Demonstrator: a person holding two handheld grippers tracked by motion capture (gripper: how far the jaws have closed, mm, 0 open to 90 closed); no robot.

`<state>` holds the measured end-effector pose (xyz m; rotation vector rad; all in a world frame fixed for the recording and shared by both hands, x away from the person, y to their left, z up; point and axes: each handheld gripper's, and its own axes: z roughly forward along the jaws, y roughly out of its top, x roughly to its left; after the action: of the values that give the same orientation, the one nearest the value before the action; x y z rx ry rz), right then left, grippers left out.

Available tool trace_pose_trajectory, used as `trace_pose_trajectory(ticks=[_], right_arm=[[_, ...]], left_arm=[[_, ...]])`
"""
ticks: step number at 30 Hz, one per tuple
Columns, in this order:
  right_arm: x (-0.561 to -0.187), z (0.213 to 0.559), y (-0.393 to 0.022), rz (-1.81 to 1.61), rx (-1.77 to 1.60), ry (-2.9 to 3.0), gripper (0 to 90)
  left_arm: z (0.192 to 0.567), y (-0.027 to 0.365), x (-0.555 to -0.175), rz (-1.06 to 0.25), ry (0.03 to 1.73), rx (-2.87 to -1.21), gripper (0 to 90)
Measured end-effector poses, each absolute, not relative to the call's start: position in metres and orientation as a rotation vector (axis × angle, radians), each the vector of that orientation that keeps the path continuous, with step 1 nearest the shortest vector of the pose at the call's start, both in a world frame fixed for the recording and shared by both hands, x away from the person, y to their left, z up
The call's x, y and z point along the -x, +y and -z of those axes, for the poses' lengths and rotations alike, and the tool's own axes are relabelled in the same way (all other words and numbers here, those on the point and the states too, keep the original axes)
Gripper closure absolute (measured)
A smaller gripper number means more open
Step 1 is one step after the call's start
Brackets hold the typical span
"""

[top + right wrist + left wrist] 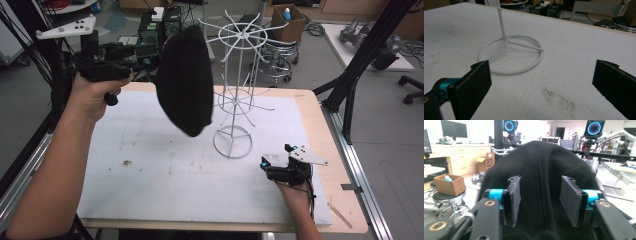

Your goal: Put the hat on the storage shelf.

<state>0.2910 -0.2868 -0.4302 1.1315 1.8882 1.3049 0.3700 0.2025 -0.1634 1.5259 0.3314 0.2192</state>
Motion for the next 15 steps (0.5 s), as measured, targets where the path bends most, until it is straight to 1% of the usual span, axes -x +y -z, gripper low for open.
trace_pose_trajectory(ticks=[3,8,10,11,12,15], right_arm=[[-0.291,0.430,-0.287,-1.304,-1.129,1.887,1.1],[-0.291,0.430,-0.287,-1.303,-1.130,1.887,1.1],[-0.291,0.430,-0.287,-1.303,-1.130,1.888,1.1],[-0.291,0.430,-0.287,-1.302,-1.130,1.888,1.1],[-0.291,0.430,-0.287,-1.302,-1.130,1.888,1.1],[-0.292,0.431,-0.287,-1.297,-1.123,1.887,1.1]], left_arm=[[0.167,0.203,-0.369,-0.221,0.338,-1.540,45.9],[0.175,0.208,-0.368,-0.206,0.348,-1.557,43.4],[0.180,0.212,-0.366,-0.197,0.361,-1.562,40.6],[0.183,0.214,-0.366,-0.191,0.368,-1.570,37.3],[0.186,0.217,-0.365,-0.187,0.369,-1.577,37.3],[0.196,0.223,-0.362,-0.189,0.398,-1.589,33.3]])
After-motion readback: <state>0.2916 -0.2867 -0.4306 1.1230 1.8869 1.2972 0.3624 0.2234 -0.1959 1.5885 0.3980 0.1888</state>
